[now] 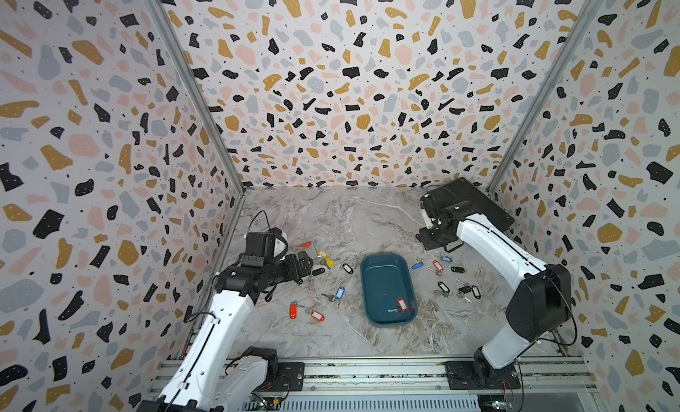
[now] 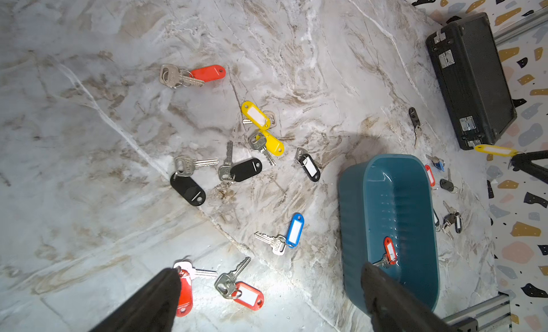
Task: Take the keys out of the storage box
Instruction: Place the key at the center of the board.
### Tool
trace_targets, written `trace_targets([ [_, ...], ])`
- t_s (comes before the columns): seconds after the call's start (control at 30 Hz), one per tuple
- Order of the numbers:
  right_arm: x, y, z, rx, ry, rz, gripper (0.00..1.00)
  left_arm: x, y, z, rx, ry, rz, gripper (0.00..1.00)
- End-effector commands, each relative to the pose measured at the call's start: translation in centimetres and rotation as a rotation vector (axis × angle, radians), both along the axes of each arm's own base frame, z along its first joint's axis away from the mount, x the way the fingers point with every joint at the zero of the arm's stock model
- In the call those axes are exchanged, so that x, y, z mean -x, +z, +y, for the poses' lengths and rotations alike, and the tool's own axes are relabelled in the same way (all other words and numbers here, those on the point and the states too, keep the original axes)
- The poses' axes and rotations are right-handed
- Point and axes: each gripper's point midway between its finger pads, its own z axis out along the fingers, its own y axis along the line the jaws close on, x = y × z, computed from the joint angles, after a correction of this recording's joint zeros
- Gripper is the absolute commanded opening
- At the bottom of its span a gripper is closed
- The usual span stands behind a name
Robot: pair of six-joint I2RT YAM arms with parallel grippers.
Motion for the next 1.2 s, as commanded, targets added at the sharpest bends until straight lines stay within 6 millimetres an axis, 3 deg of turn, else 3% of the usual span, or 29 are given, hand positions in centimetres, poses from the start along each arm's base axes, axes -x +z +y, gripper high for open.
trace_targets([
  [0.0, -0.2, -0.6, -4.9, -0.041, -0.247, 0.026, 0.0, -0.1, 0.0, -0.2, 0.015, -0.012, -0.015, 0.98],
  [0.27, 1.4, -5.5, -11.2, -0.047, -0.452, 0.126, 0.0, 0.0, -0.3, -0.3, 0.022, -0.011, -0.003, 1.0],
  [0.4, 1.9, -7.8, -12.9, -0.179, -0.544, 0.165, 0.0, 0.0, -0.5, -0.1, 0.015, -0.002, 0.004, 0.99],
  [0.5, 2.0, -8.6, -14.4, -0.214, -0.6, 0.176, 0.0, -0.1, -1.2, 0.8, -0.021, 0.051, 0.028, 1.0],
  [0.67, 2.2, -8.7, -16.1, -0.195, -0.642, 0.167, 0.0, 0.0, -1.3, 0.6, -0.014, 0.037, 0.046, 0.99],
  [0.8, 2.5, -9.1, -15.8, -0.222, -0.635, 0.171, 0.4, 0.1, -1.2, 0.4, -0.009, 0.027, 0.04, 1.0],
  [0.9, 2.6, -9.0, -14.8, -0.272, -0.619, 0.159, 0.52, 0.1, -1.2, 0.2, -0.001, 0.014, 0.042, 1.0],
  [1.03, 3.5, -7.7, -14.4, -0.285, -0.61, 0.155, 0.55, 0.2, -0.9, -0.5, 0.025, -0.024, 0.032, 1.0],
  [1.17, 5.4, -4.2, -13.6, -0.319, -0.592, 0.091, 0.52, 0.5, -0.3, -1.5, 0.025, -0.07, -0.001, 0.91],
])
